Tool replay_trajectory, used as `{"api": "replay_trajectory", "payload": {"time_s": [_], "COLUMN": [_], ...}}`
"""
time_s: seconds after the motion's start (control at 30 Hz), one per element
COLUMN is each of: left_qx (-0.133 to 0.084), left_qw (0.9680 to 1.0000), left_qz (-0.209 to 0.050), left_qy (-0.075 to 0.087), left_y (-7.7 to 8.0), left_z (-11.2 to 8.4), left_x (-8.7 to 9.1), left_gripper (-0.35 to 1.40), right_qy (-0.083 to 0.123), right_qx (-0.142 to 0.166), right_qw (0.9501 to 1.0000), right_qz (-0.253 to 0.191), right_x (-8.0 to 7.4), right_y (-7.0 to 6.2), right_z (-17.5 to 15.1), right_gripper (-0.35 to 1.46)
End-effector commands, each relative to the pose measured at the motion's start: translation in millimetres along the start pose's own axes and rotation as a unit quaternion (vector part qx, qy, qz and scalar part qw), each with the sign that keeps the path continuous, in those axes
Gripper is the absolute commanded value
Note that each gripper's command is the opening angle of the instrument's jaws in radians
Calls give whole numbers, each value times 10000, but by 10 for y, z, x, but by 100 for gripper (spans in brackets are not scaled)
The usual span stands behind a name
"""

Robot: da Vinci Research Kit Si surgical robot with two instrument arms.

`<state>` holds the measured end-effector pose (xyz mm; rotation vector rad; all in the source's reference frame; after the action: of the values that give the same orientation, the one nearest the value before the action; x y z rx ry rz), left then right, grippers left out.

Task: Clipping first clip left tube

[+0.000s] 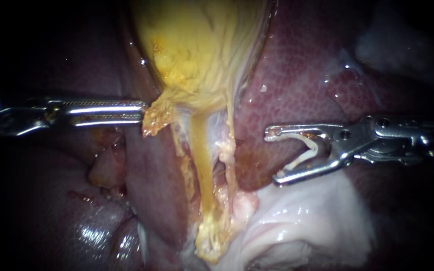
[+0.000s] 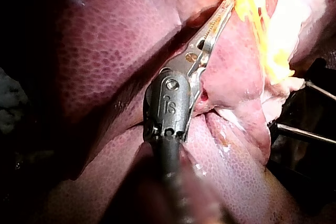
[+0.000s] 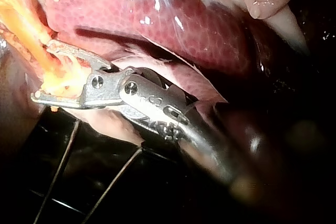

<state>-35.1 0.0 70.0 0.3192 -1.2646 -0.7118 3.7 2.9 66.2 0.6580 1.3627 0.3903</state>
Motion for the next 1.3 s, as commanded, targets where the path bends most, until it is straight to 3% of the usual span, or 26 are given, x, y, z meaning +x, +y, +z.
{"api": "replay_trajectory", "payload": {"time_s": [0.03, 0.17, 0.5, 0.63, 0.7, 0.83, 0.93, 1.1, 1.3], "left_qx": [3, 29, 5, -4, -9, -24, 6, 96, 69], "left_qw": [10000, 10000, 9999, 9999, 9999, 9998, 9997, 9997, 9996], "left_qz": [2, -7, -108, -122, -122, -122, -112, -102, -169], "left_qy": [-1, 2, 16, -10, -40, -147, -196, -209, -226], "left_y": [0, 2, 8, 7, 6, 5, 1, -8, -13], "left_z": [-1, -8, -56, -62, -61, -56, -48, -26, 4], "left_x": [0, -3, -37, -42, -42, -41, -38, -29, -13], "left_gripper": [-35, -35, -35, -35, -28, 27, 46, 61, 61], "right_qy": [0, 0, -2, -1, 0, 0, 0, 3, 9], "right_qx": [0, 0, 0, -1, -2, -2, -3, -7, 12], "right_qw": [10000, 10000, 10000, 10000, 10000, 10000, 10000, 10000, 10000], "right_qz": [0, 0, -3, -4, -4, -4, -4, -8, -20], "right_x": [0, 0, -1, -1, -1, -1, -1, -2, -4], "right_y": [0, 0, 0, 0, 0, 0, 0, 0, 0], "right_z": [0, 0, 0, 1, 1, 1, 1, 3, 7], "right_gripper": [60, 60, 60, 60, 60, 60, 60, 60, 60]}}
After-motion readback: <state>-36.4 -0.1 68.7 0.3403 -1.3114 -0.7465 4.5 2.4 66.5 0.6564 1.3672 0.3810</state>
